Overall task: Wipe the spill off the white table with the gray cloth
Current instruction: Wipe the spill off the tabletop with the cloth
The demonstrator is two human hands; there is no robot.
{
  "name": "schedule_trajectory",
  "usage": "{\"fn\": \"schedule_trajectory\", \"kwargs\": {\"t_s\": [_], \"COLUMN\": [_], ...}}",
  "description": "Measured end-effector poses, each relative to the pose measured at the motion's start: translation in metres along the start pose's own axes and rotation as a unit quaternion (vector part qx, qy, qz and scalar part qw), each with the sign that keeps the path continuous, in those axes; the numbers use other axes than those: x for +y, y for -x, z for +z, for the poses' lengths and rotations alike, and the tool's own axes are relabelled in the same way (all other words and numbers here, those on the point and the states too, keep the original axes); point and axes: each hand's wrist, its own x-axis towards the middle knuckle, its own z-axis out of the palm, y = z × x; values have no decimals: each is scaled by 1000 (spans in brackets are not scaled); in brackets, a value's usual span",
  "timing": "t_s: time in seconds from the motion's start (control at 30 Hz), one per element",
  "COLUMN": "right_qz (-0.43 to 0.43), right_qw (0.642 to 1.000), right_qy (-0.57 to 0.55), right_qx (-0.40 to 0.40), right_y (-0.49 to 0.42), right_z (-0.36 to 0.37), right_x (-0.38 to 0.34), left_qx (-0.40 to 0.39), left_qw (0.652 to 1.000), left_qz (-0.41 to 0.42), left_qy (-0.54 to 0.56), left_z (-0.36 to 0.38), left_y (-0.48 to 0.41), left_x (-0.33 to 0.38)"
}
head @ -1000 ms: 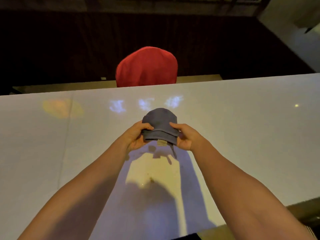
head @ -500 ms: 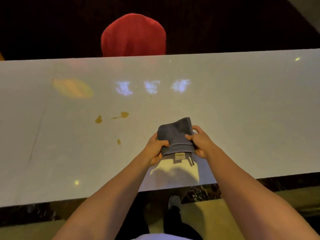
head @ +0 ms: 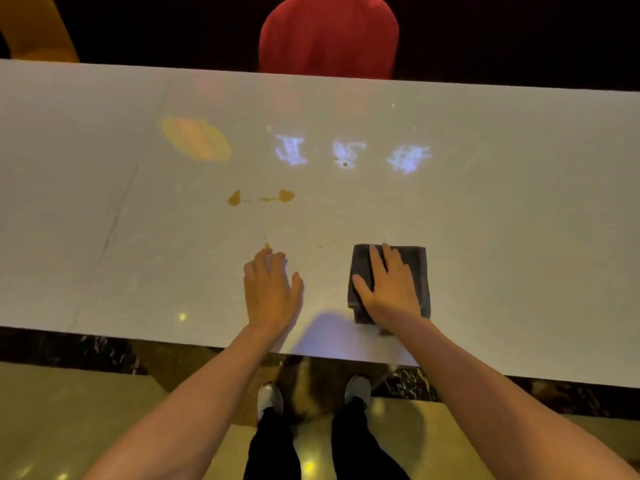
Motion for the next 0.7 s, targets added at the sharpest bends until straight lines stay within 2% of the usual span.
{"fn": "schedule_trajectory", "kwargs": {"t_s": [0.07, 0.13, 0.2, 0.27, 0.3, 0.33, 0.37, 0.43, 0.5, 0.53, 0.63, 0.67, 0.7], "right_qz": [-42, -27, 80, 197, 214, 190, 131, -32, -177, -223, -346, -354, -318], "right_qw": [995, 992, 986, 973, 970, 976, 986, 995, 979, 968, 923, 920, 934], "right_qy": [80, 126, 123, 76, 62, 63, 73, 89, 97, 106, 146, 151, 155], "right_qx": [-29, 15, 76, 99, 98, 89, 76, 36, -13, -42, -80, -70, -50], "right_y": [-5, -10, -18, -26, -28, -24, -16, 21, 64, 78, 61, 45, 27], "right_z": [23, 26, 18, 11, 14, 22, 36, 76, 118, 128, 108, 94, 79], "right_x": [7, 29, 45, 35, 16, -8, -36, -102, -151, -162, -132, -113, -92], "left_qx": [5, -27, -50, -47, -39, -31, -25, -19, -18, -16, -14, -17, -20], "left_qw": [995, 980, 974, 976, 977, 978, 978, 978, 978, 978, 977, 977, 976], "left_qz": [-89, -164, -157, -123, -118, -118, -118, -120, -117, -116, -115, -117, -118], "left_qy": [-50, -111, -156, -172, -173, -171, -168, -167, -170, -173, -176, -178, -181], "left_z": [-14, -25, -34, -35, -34, -32, -29, -27, -27, -26, -23, -23, -23], "left_y": [-16, -25, -23, -20, -20, -21, -22, -21, -20, -19, -21, -21, -22], "left_x": [-45, -99, -142, -160, -163, -163, -162, -163, -166, -168, -170, -171, -171]}}
